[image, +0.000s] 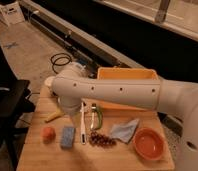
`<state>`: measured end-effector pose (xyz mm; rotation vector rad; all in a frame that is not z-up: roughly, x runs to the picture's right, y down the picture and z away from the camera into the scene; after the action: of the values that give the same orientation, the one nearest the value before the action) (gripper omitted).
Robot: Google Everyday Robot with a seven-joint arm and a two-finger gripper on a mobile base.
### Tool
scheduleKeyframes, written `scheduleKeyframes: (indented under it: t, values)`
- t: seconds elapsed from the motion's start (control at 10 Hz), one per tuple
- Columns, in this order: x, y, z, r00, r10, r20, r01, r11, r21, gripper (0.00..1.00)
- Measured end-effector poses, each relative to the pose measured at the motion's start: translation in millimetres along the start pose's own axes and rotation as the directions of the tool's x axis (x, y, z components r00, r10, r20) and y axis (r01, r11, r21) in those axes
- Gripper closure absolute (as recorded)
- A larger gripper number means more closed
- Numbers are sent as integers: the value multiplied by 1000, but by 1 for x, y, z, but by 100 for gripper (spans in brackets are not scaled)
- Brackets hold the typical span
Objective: Place apple in red bowl
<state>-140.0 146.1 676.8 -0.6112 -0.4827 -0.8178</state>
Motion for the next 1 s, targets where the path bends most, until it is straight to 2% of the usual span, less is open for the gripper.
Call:
scheduleKeyframes:
  t: [0.2, 0.3, 0.4, 1.0]
  values:
    - [-17, -20, 21, 998, -32, 47, 31, 999, 19, 35]
    - [-25, -30, 27, 997, -52, 54, 50, 998, 28, 35]
    - [-43, -45, 37, 994, -87, 73, 84, 995, 45, 35]
    - [-46, -49, 40, 993, -92, 72, 88, 995, 55, 35]
